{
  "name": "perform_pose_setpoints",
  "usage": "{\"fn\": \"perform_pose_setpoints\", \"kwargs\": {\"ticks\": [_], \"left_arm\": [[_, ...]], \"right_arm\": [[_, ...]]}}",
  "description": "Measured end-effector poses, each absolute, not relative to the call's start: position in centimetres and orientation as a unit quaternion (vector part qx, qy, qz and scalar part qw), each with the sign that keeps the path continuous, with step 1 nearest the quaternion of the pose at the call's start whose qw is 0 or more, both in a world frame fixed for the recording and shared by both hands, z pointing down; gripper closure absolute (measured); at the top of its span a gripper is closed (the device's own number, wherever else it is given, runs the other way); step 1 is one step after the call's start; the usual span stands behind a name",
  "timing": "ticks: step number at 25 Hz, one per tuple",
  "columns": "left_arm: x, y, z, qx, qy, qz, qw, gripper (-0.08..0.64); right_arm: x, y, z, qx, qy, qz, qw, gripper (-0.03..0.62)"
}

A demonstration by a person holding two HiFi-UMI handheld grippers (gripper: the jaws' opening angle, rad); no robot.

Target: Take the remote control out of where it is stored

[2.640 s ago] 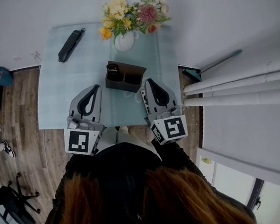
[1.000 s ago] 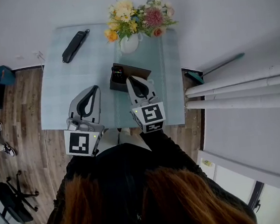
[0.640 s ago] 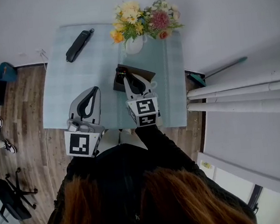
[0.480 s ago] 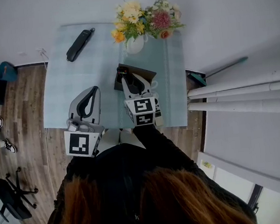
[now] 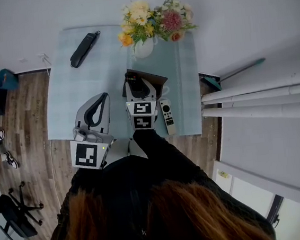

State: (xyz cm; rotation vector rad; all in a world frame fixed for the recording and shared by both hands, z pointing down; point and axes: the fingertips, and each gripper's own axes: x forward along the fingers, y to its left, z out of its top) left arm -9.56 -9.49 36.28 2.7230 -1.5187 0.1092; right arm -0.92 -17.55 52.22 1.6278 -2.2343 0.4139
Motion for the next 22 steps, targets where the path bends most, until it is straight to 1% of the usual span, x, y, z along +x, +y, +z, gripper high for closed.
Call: {"fn": "perform_pose_setpoints", "kwargs": {"ticks": [2,9,19,22], "left_arm": [[-9.7,-9.5,36.3,0.874,-0.485,0.036,0.012,0.555],[-9.9,-9.4,36.6,0.88,-0.474,0.042,0.014,0.555],[-11.6,-9.0,37.1,0.878,-0.476,0.051,0.015,0.555],[-12.0,-8.9,37.2,0.877,-0.478,0.051,0.015,0.555]], "right_arm": [[-1.2,-17.7,52.3,0.58,-0.782,0.148,0.171,0.413],[-2.3,-18.5,52.2,0.602,-0.767,0.153,0.163,0.365],[-1.8,-18.5,52.2,0.626,-0.75,0.146,0.158,0.368],[-1.9,-18.2,51.9,0.609,-0.765,0.135,0.161,0.391]]}}
